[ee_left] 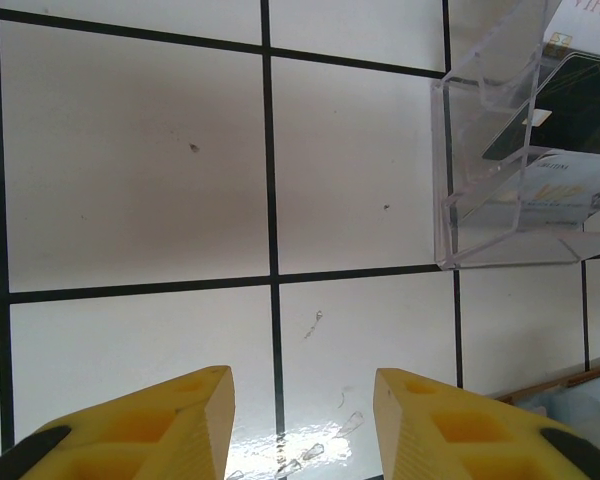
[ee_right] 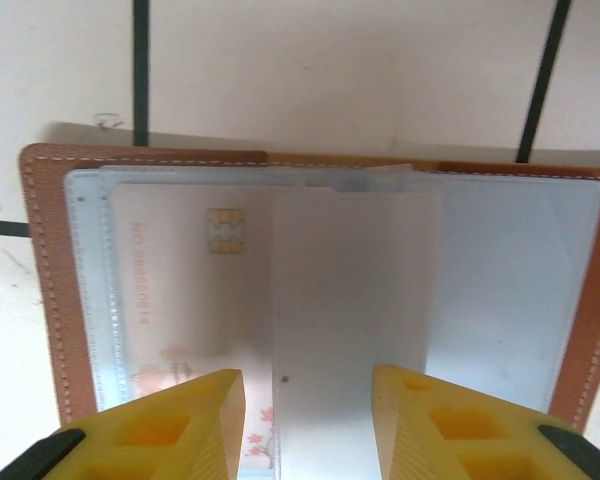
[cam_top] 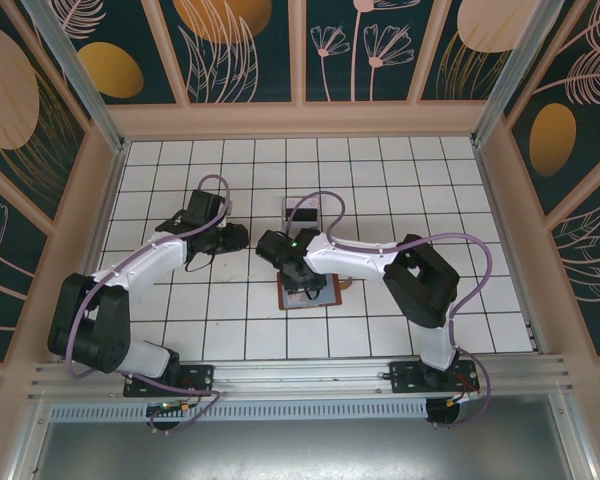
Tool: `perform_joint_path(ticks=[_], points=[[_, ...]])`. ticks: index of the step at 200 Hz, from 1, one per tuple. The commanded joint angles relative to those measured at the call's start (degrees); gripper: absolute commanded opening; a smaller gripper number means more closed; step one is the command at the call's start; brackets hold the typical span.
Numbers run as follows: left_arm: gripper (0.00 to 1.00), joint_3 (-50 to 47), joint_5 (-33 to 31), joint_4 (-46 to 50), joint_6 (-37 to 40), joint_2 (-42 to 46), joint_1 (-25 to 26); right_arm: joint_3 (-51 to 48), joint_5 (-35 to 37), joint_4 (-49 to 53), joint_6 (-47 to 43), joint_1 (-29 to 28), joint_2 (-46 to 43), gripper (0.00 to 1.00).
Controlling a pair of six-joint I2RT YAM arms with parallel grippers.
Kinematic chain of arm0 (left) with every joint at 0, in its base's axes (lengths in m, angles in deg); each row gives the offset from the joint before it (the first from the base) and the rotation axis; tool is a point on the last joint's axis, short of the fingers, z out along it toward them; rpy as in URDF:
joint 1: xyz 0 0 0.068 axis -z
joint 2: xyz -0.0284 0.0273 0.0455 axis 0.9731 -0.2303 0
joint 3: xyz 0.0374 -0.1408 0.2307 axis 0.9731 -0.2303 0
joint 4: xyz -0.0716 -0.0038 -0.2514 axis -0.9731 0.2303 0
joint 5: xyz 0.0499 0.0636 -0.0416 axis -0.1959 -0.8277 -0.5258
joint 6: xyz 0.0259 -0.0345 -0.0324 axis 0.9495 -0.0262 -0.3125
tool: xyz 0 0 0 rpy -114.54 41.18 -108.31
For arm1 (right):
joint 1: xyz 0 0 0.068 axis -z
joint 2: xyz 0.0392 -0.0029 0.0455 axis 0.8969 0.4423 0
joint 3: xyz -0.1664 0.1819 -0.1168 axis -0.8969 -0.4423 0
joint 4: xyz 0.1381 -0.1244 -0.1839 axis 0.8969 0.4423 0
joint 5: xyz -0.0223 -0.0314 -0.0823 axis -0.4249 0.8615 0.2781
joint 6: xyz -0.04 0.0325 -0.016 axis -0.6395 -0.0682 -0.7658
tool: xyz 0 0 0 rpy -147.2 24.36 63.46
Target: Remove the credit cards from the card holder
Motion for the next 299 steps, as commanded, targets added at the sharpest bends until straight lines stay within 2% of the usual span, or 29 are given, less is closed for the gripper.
perform_joint_path(ticks=[1, 71, 141, 206, 299], points=[[0.43, 1.4, 1.1, -0.1, -0.1, -0.2, -0.2, 1.3, 4.3, 4.1, 1.9, -0.5, -2.7, 0.40], [0.42, 1.5, 2.2, -0.4, -0.3, -0.6, 0.2, -1.8, 7.1, 5.2, 2.9, 0.5, -5.9, 0.43], [0.42, 2.5, 1.9, -0.7, -1.5, -2.5, 4.2, -8.5, 5.2, 0.9, 2.6, 2.8, -8.8, 0.43], [0.42, 2.6, 1.6, -1.5, -3.2, -4.9, 9.2, -16.4, 0.5, -6.8, 2.5, 5.6, -12.1, 0.43], [0.41, 2.8, 1.5, -1.5, -4.0, -5.5, 10.3, -25.8, -6.1, -16.3, 2.9, 9.0, -15.5, 0.42]])
